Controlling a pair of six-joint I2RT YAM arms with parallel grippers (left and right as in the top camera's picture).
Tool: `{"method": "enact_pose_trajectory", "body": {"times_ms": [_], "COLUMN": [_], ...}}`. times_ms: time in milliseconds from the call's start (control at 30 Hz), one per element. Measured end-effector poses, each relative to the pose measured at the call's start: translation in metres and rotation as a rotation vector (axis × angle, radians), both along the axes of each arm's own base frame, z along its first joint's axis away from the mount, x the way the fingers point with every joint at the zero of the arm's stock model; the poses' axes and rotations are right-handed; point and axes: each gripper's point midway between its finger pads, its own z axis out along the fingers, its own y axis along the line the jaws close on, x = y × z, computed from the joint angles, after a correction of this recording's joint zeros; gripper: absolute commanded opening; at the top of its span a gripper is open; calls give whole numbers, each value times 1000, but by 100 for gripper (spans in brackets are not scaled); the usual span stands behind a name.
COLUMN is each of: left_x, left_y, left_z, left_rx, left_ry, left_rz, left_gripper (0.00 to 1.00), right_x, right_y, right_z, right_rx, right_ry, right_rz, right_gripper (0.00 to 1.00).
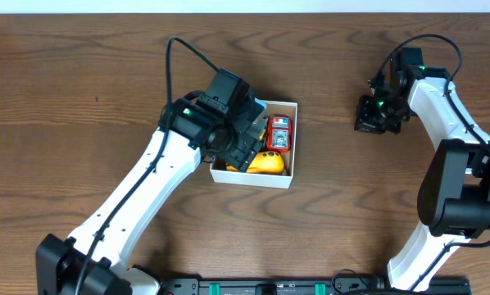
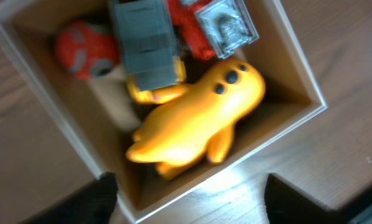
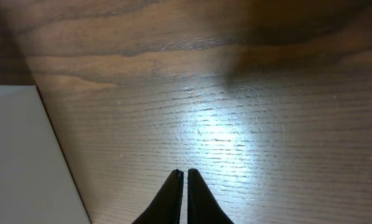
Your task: Pack container
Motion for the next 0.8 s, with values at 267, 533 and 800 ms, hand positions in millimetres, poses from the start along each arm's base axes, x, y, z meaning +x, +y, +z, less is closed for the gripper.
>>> {"method": "enact_pose_trajectory", "body": {"times_ms": [267, 533, 800], "left_x": [44, 117, 121], "left_y": [43, 134, 183], "left_z": [12, 47, 47], "left_rx": [71, 25, 61], "left_ry": [-143, -361, -365], "left_rz": [218, 539, 659], "left_gripper": [98, 98, 98], "right_x": [12, 73, 76], "right_y": [-15, 13, 16], "right_z": [7, 123, 164], "right_rx": [-133, -278, -312], "right_ry": [-77, -581, -701], "right_rz": [34, 73, 64], "right_gripper": [8, 99, 99]}}
